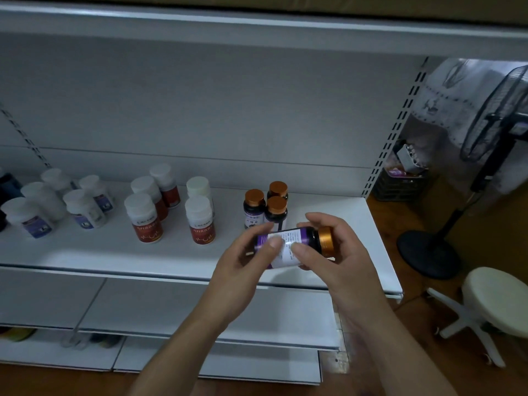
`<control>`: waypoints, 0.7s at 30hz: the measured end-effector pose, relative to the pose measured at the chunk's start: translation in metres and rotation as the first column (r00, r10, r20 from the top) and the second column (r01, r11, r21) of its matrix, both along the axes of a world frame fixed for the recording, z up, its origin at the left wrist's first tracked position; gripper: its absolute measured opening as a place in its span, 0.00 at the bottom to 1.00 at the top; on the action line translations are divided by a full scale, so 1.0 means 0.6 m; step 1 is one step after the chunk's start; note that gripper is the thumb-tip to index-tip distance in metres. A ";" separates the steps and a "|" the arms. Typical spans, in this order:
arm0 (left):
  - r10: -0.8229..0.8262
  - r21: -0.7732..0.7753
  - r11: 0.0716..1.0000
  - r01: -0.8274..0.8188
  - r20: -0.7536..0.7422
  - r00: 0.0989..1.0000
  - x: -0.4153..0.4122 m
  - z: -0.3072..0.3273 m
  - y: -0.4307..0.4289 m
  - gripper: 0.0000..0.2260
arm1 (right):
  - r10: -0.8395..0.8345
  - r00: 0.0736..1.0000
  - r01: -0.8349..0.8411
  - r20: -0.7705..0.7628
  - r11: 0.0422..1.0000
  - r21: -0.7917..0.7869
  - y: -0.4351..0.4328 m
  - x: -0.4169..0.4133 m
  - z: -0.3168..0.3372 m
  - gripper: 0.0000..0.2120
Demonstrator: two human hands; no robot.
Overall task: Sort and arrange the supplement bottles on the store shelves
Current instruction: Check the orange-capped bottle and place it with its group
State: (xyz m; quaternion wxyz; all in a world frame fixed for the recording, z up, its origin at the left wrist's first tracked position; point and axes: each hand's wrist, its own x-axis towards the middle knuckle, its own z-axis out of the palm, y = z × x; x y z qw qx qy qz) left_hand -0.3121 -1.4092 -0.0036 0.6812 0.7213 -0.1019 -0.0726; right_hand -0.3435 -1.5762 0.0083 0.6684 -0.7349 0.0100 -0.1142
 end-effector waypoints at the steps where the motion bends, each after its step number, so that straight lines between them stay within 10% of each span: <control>1: -0.004 0.078 0.997 0.000 0.053 0.999 0.001 -0.006 0.004 0.20 | -0.001 1.000 0.001 -0.003 0.998 -0.056 0.000 0.001 -0.002 0.19; 6: -0.194 0.422 0.907 0.010 0.396 0.897 0.010 -0.034 0.006 0.27 | 0.007 1.000 -0.008 -0.006 0.971 -0.240 0.009 0.014 -0.007 0.24; 10: -0.063 0.388 0.914 -0.119 0.425 0.903 0.011 -0.053 -0.007 0.26 | 0.036 0.998 -0.054 -0.054 0.928 -0.368 0.023 0.026 -0.013 0.26; 21: 0.152 0.221 0.963 -0.155 0.031 0.988 0.043 -0.120 0.013 0.24 | -0.092 0.979 0.022 -0.185 0.938 -0.346 0.014 0.054 -0.021 0.13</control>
